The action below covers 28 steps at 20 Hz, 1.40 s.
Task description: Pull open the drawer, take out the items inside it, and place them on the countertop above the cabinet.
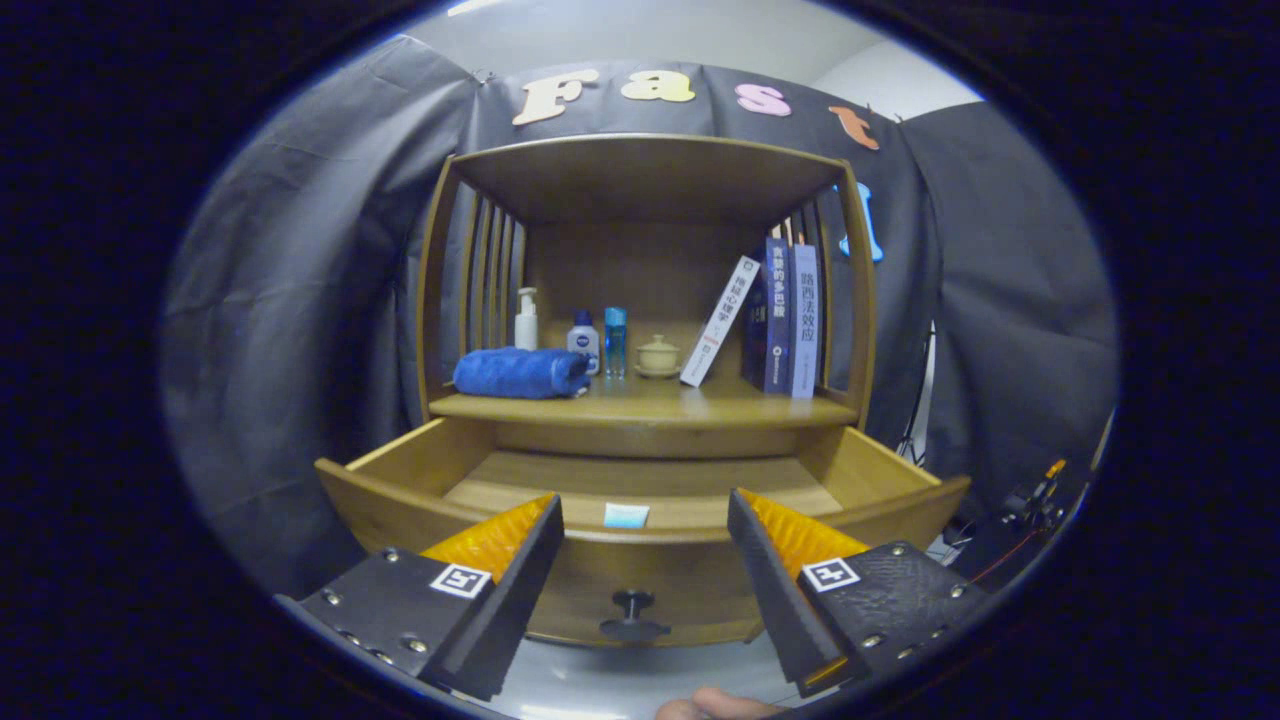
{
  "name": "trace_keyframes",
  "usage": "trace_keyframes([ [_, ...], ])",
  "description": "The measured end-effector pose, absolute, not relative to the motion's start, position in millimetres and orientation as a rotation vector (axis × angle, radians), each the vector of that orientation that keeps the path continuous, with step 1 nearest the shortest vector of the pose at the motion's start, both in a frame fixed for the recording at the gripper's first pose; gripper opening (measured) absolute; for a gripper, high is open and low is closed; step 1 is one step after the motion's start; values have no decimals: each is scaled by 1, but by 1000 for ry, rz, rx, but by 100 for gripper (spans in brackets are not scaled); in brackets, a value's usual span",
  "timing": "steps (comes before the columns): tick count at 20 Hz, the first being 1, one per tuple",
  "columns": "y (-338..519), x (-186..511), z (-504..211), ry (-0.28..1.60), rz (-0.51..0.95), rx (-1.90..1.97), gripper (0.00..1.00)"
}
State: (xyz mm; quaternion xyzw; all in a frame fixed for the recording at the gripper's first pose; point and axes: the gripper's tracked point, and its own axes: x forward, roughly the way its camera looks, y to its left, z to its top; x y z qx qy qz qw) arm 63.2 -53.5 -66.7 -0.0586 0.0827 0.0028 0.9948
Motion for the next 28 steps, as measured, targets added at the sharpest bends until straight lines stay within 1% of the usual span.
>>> trace_keyframes([
  [5,-39,122,-42,233,13,-140,97],
  [9,-41,175,-72,472,-7,-127,98],
  [13,-25,199,-119,666,37,-68,98],
  [15,-29,199,-138,736,18,-95,98],
  [19,-25,201,-173,862,38,-157,98],
  [22,-13,209,-181,926,66,-171,98],
  [23,-13,210,-184,956,57,-151,98],
  [26,-29,205,-193,1055,-35,-141,98],
  [28,-34,201,-203,1119,-41,-147,98],
])
